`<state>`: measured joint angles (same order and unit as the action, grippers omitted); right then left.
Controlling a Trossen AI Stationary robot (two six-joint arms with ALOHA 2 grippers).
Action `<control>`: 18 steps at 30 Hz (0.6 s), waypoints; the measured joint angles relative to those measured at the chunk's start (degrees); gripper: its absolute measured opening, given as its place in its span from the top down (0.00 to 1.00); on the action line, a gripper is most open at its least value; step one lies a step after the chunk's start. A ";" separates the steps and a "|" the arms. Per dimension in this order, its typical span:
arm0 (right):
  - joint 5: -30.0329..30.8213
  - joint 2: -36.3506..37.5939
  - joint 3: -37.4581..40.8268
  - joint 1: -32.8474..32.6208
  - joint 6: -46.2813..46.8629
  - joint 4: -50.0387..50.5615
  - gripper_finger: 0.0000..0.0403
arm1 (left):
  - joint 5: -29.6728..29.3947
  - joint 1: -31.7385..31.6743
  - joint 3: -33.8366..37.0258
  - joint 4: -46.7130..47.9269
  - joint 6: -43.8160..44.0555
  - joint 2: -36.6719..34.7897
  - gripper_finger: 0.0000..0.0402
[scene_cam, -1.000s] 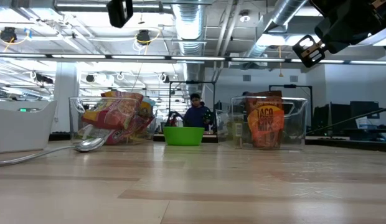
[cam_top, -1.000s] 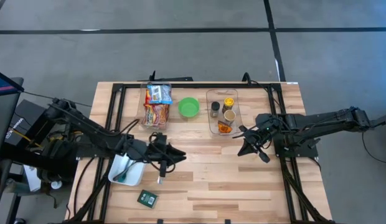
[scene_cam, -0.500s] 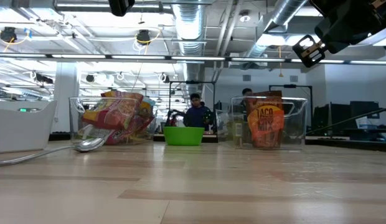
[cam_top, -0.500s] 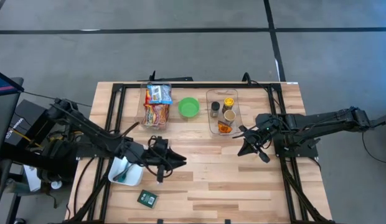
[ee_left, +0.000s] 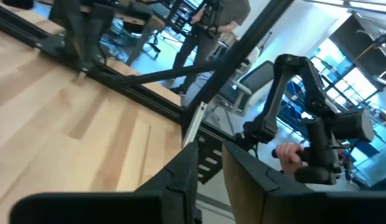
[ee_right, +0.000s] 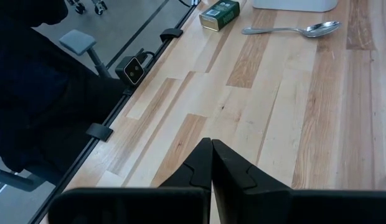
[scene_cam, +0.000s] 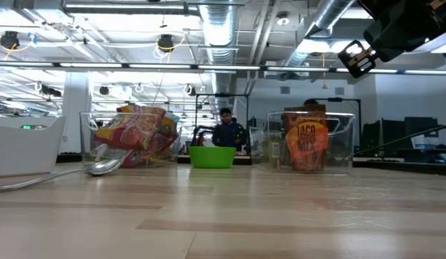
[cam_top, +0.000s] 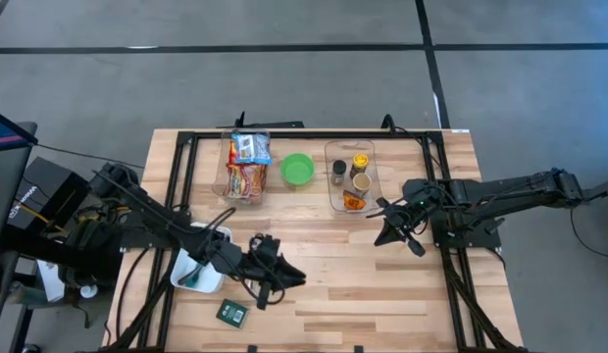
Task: Pick & Place Food Item
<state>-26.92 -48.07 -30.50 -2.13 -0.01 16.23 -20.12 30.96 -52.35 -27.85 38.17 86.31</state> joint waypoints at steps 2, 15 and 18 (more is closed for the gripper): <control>0.00 0.00 0.00 0.00 0.00 0.00 1.00 | -0.01 0.35 -2.06 1.91 0.03 1.31 0.86; 0.00 0.00 0.01 0.00 0.00 -0.09 1.00 | -5.41 -2.48 -12.97 34.33 7.14 3.25 1.00; 0.00 0.00 0.00 0.00 0.00 -0.09 1.00 | -5.95 -4.44 -13.30 41.85 12.76 3.25 1.00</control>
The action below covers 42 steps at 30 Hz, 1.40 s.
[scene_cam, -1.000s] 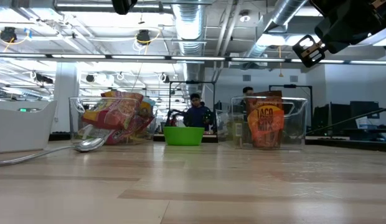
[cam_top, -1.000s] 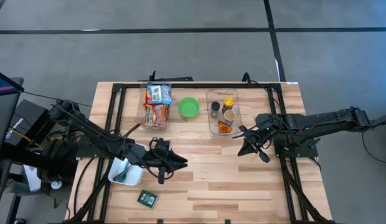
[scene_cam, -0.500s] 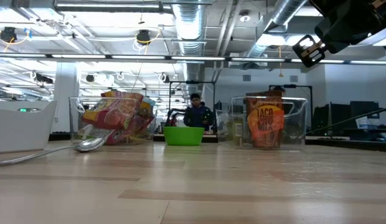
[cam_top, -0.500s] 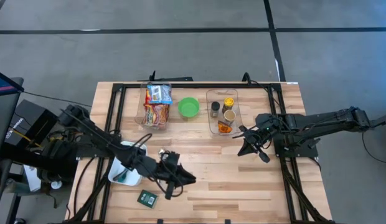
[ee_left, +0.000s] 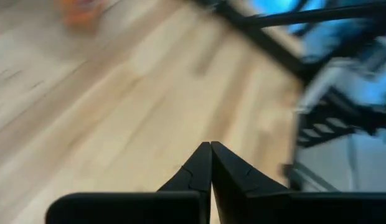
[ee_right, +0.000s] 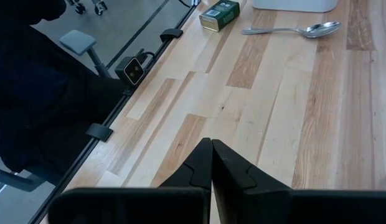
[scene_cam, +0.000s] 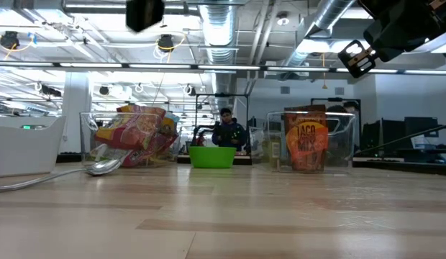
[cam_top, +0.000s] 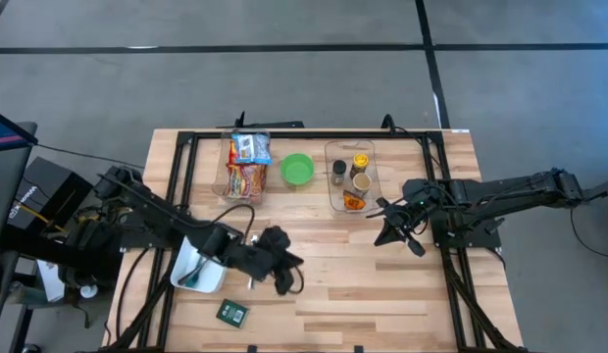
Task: Pick & Place Food Item
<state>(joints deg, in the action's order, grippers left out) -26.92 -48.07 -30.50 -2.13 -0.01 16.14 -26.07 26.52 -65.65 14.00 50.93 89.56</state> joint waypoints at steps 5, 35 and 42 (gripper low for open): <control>0.00 0.00 0.02 0.00 0.00 0.02 1.00 | -0.03 -3.83 0.00 14.56 9.50 0.00 1.00; -0.01 0.00 0.02 -0.04 0.04 0.00 1.00 | 17.46 -7.01 0.20 41.99 33.82 8.41 1.00; -0.01 0.00 0.02 -0.04 0.07 0.02 1.00 | 16.73 -6.99 0.22 42.07 33.52 8.41 1.00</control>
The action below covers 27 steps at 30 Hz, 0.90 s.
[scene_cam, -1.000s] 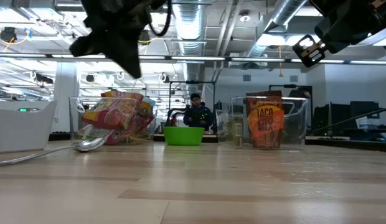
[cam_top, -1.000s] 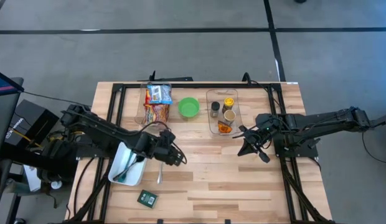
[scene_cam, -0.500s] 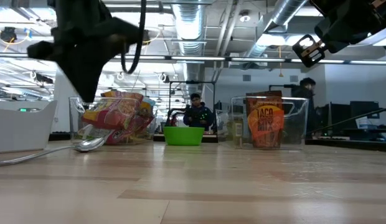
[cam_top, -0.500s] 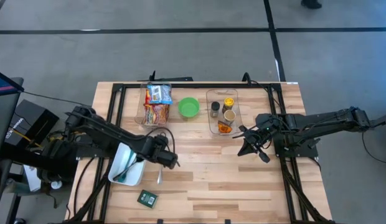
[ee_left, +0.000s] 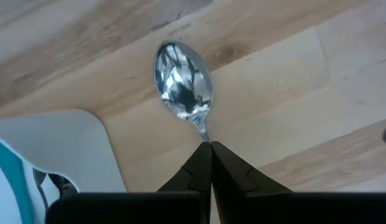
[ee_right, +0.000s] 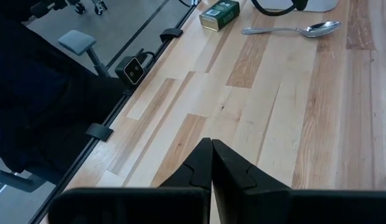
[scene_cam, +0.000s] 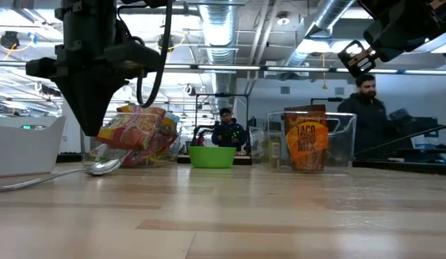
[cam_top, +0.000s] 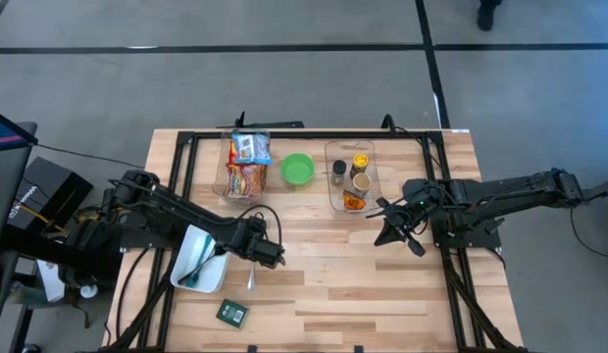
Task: Pick & Place Food Item
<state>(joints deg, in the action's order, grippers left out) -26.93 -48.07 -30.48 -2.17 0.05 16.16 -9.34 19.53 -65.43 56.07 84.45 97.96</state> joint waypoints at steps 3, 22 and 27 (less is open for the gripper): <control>0.01 0.00 0.00 -0.02 0.26 0.05 1.00 | -1.38 0.00 0.00 -0.08 -0.12 -0.06 1.00; 0.39 0.00 0.00 0.54 -3.13 -0.08 1.00 | 0.53 0.44 3.83 -8.21 6.42 -0.08 1.00; 0.43 0.00 0.00 2.64 -3.50 -0.13 1.00 | 2.15 0.44 5.55 -8.18 7.99 -0.08 1.00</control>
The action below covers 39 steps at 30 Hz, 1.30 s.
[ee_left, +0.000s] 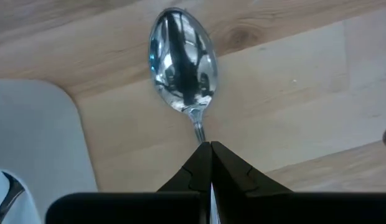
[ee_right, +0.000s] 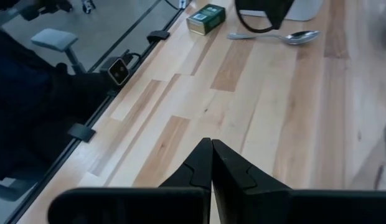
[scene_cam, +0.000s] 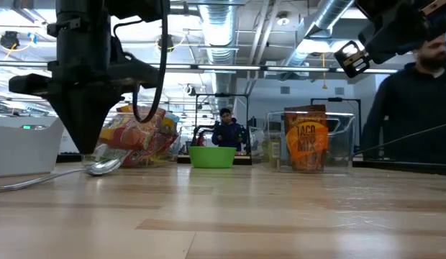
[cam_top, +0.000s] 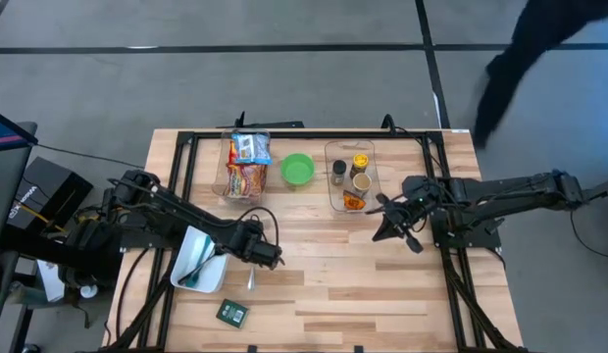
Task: Pick & Place Food Item
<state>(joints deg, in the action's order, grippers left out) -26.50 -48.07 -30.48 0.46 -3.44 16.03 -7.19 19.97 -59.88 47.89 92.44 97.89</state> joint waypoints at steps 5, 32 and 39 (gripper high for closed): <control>0.00 0.00 0.00 1.90 0.33 0.07 1.00 | 0.05 0.00 0.96 -1.12 0.00 0.00 1.00; 0.00 0.00 0.00 4.27 -0.15 -0.28 1.00 | 3.00 -0.15 3.89 -5.81 -0.03 0.00 0.79; 0.00 0.00 0.00 4.31 -0.02 -0.28 1.00 | 2.50 -0.13 3.89 -5.78 -0.04 0.00 0.75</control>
<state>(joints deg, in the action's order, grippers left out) -26.50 -48.07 -30.48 4.78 -3.46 15.75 -4.69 19.84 -55.99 42.11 92.40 97.89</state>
